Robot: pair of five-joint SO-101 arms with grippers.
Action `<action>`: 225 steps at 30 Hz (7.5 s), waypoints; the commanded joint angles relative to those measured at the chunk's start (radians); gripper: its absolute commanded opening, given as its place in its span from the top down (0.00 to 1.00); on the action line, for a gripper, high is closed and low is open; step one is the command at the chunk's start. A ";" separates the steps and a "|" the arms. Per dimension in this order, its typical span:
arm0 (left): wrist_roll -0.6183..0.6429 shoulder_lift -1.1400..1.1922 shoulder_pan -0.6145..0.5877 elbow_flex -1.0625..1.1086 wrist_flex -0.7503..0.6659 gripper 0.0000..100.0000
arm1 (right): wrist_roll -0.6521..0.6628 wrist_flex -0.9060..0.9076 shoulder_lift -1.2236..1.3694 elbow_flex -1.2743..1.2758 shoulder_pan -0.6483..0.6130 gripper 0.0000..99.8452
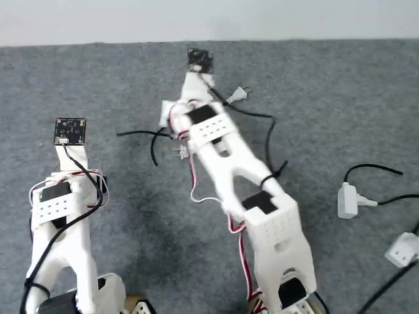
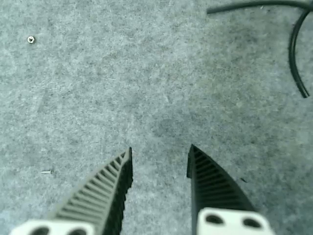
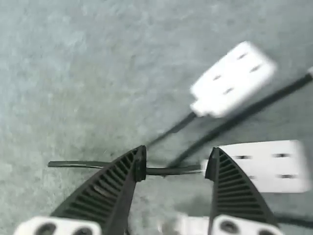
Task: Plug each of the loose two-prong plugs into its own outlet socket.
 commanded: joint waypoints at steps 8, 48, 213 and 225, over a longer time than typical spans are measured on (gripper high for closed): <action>-0.005 -0.023 0.003 -0.015 -0.021 0.82 | 0.284 0.036 0.053 -0.026 0.013 0.78; -0.005 -0.023 0.008 -0.010 -0.021 0.82 | -0.305 0.243 -0.107 0.112 0.193 0.79; 0.726 -0.061 0.799 0.145 0.000 0.99 | 0.486 0.222 -0.970 0.984 0.137 0.99; 0.732 0.060 0.783 -0.002 0.015 0.99 | 0.488 0.222 -0.974 0.984 0.137 0.99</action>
